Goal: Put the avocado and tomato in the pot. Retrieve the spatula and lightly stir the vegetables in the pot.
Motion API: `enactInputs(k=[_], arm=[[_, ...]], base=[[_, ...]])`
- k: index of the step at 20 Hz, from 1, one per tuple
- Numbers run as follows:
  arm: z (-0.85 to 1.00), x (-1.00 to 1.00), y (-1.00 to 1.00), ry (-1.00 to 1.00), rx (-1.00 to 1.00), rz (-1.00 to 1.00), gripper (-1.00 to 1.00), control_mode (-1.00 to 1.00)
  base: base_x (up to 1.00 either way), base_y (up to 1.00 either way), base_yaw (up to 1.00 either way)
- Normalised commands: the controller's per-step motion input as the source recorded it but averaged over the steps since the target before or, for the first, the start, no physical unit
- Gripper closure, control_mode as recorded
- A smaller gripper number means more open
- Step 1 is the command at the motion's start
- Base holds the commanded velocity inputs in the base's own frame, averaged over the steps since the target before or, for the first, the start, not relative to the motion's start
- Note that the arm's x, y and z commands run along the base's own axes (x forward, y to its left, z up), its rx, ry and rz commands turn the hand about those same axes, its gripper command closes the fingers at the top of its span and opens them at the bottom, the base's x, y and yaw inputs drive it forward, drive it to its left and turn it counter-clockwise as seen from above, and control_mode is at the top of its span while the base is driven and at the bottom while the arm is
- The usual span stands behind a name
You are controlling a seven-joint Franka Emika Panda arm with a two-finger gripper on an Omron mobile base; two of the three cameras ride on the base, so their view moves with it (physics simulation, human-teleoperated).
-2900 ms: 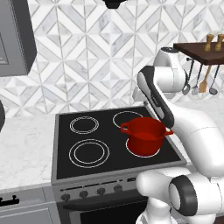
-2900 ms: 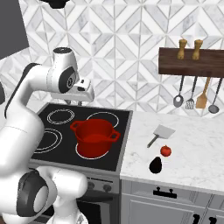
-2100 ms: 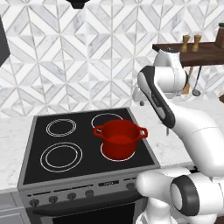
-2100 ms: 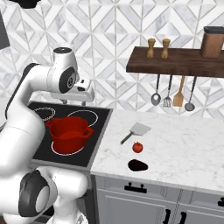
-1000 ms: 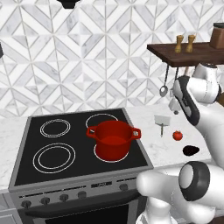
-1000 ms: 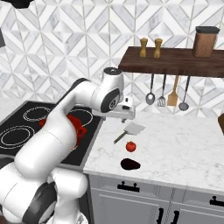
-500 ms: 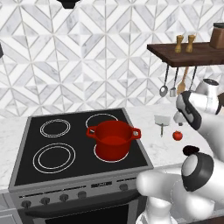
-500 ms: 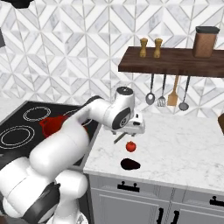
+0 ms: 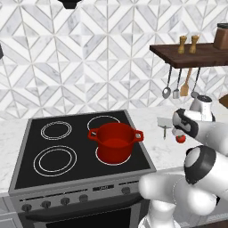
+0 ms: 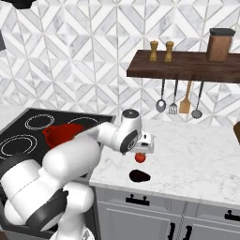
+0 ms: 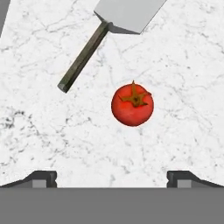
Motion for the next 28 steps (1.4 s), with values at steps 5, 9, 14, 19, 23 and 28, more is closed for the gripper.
enactInputs(k=[5, 9, 14, 19, 23, 28], arm=[[-0.48, 0.18, -0.02, 0.0, -0.03, 0.0, -1.0, -1.0], [-0.35, 0.2, -0.16, 0.0, -0.01, 0.0, -1.0, -1.0], [-0.16, 0.22, -0.26, 0.0, 0.0, 0.0, -1.0, -1.0], [-0.03, 0.32, -0.15, 0.0, 0.0, 0.0, -1.0, -1.0], [-0.03, 0.32, -0.02, 0.0, 0.0, 0.0, -1.0, -1.0], [-0.14, 0.18, 0.0, 0.0, 0.0, 0.0, -1.0, -1.0]], base=[[0.0, 0.0, 0.0], [0.0, 0.0, 0.0], [0.0, 0.0, 0.0], [0.0, 0.0, 0.0], [0.0, 0.0, 0.0], [0.0, 0.0, 0.0]])
